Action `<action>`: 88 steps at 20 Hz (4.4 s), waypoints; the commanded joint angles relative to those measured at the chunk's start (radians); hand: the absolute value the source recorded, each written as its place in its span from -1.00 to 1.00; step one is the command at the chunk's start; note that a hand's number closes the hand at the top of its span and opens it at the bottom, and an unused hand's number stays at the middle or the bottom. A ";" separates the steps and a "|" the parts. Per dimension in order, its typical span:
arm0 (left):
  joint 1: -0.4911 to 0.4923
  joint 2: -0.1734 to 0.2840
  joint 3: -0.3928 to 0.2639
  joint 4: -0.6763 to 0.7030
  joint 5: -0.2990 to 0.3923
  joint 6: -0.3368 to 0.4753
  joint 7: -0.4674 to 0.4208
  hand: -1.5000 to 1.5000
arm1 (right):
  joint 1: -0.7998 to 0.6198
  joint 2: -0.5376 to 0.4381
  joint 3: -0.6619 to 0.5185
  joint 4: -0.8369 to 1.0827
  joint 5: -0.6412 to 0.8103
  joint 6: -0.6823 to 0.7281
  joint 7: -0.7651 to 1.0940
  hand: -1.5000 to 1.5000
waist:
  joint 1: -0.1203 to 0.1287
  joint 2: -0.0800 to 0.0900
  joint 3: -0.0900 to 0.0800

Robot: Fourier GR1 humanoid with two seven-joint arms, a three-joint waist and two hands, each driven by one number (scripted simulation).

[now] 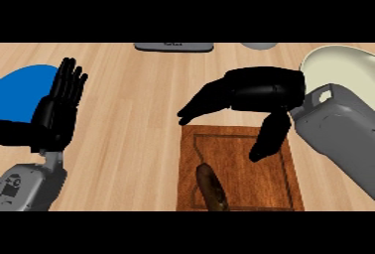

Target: Pick the sweet potato from the cutting board and place it in the pot

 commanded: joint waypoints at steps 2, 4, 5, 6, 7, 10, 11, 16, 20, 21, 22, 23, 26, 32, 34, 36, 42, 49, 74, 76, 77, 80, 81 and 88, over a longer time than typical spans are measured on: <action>-0.013 -0.019 0.010 0.047 -0.009 -0.002 -0.014 0.00 | -0.113 0.001 0.089 -0.023 0.134 0.103 0.001 -1.00 | -0.022 -0.006 -0.001; 0.006 0.001 0.032 0.069 0.003 -0.041 -0.043 0.00 | -0.146 0.017 0.127 0.004 0.187 0.134 0.003 -1.00 | -0.014 -0.004 -0.002; 0.007 0.017 0.043 -0.013 0.017 -0.016 0.022 0.00 | -0.128 0.011 0.169 -0.032 0.218 0.145 0.036 -1.00 | -0.011 -0.011 -0.001; -0.016 -0.016 0.021 0.043 -0.022 0.013 -0.001 0.00 | -0.122 0.015 0.186 -0.081 0.219 0.169 0.055 -1.00 | -0.032 -0.010 -0.001; -0.037 0.001 0.040 0.060 -0.004 -0.018 0.004 0.00 | -0.176 0.037 0.176 -0.060 0.211 0.211 0.078 -1.00 | -0.029 -0.009 -0.001; -0.024 -0.014 0.022 -0.012 -0.018 0.013 0.068 0.00 | -0.114 0.139 0.203 -0.100 0.229 0.217 0.194 -1.00 | -0.033 -0.013 0.000; 0.005 0.024 0.063 -0.002 0.008 -0.044 0.041 0.00 | -0.108 0.162 0.207 -0.083 0.264 0.209 0.205 -1.00 | -0.029 -0.011 0.000; 0.019 -0.023 0.042 0.001 -0.036 -0.017 0.025 0.00 | -0.051 0.200 0.211 -0.132 0.297 0.310 0.344 -1.00 | -0.037 -0.011 0.000; -0.007 -0.003 0.096 0.028 -0.007 -0.060 0.040 0.00 | 0.059 0.252 0.246 -0.176 0.350 0.323 0.435 -1.00 | -0.040 -0.011 0.000; 0.041 -0.020 0.062 -0.035 -0.050 -0.013 0.048 0.00 | 0.076 0.169 0.260 -0.193 0.377 0.327 0.354 -1.00 | -0.034 -0.011 0.001; 0.029 -0.036 0.062 -0.009 -0.054 -0.029 0.027 0.00 | 0.092 0.177 0.254 -0.178 0.408 0.308 0.329 -1.00 | -0.034 -0.009 0.000; 0.024 -0.014 0.105 -0.007 -0.022 -0.055 0.025 0.00 | 0.106 0.191 0.258 -0.169 0.419 0.316 0.359 -1.00 | -0.034 -0.009 0.000; -0.016 -0.036 0.100 0.012 -0.048 -0.052 0.045 0.00 | 0.161 0.190 0.241 -0.223 0.454 0.338 0.335 -1.00 | -0.036 -0.009 0.000; -0.097 -0.081 0.098 0.099 -0.090 -0.046 0.038 0.00 | 0.218 0.197 0.291 -0.207 0.581 0.235 0.212 -1.00 | -0.039 -0.007 0.000; -0.018 -0.064 0.126 0.084 -0.067 -0.094 0.006 0.00 | 0.234 0.284 0.322 -0.167 0.610 0.241 0.233 -1.00 | -0.032 -0.007 0.000; -0.034 -0.081 0.104 0.018 -0.113 -0.045 0.055 0.00 | 0.227 0.257 0.261 -0.220 0.612 0.329 0.230 -1.00 | -0.034 -0.009 0.000; 0.003 -0.068 0.136 -0.008 -0.098 -0.099 0.060 0.00 | 0.250 0.268 0.291 -0.163 0.773 0.229 0.213 -1.00 | -0.032 -0.009 0.000; 0.063 -0.094 0.127 -0.092 -0.121 -0.099 0.090 0.00 | 0.332 0.252 0.305 -0.084 0.871 0.141 0.112 -1.00 | -0.029 -0.010 0.001; 0.027 -0.146 0.192 0.073 -0.136 -0.164 -0.019 0.00 | 0.363 0.359 0.377 0.086 1.124 -0.133 -0.166 1.00 | -0.030 -0.007 0.000; 0.012 -0.127 0.180 -0.061 -0.158 -0.123 0.103 0.00 | 0.448 0.302 0.365 -0.131 1.159 -0.097 -0.106 1.00 | -0.037 -0.011 0.000; -0.053 -0.132 0.174 -0.021 -0.158 -0.108 0.112 0.00 | 0.356 0.427 0.189 0.102 1.125 -0.154 0.024 1.00 | -0.033 -0.006 0.001; 0.004 -0.121 0.196 -0.011 -0.151 -0.119 0.065 0.00 | 0.353 0.440 -0.091 0.152 1.112 -0.216 0.267 1.00 | -0.071 0.007 0.007; 0.001 -0.130 0.192 -0.014 -0.149 -0.118 0.061 0.00 | 0.342 0.442 -0.144 0.156 1.111 -0.230 0.317 1.00 | -0.090 0.009 0.008; 0.005 -0.123 0.197 -0.014 -0.144 -0.127 0.060 0.00 | 0.226 0.534 -0.470 0.190 1.163 -0.449 0.758 1.00 | -0.049 0.013 0.003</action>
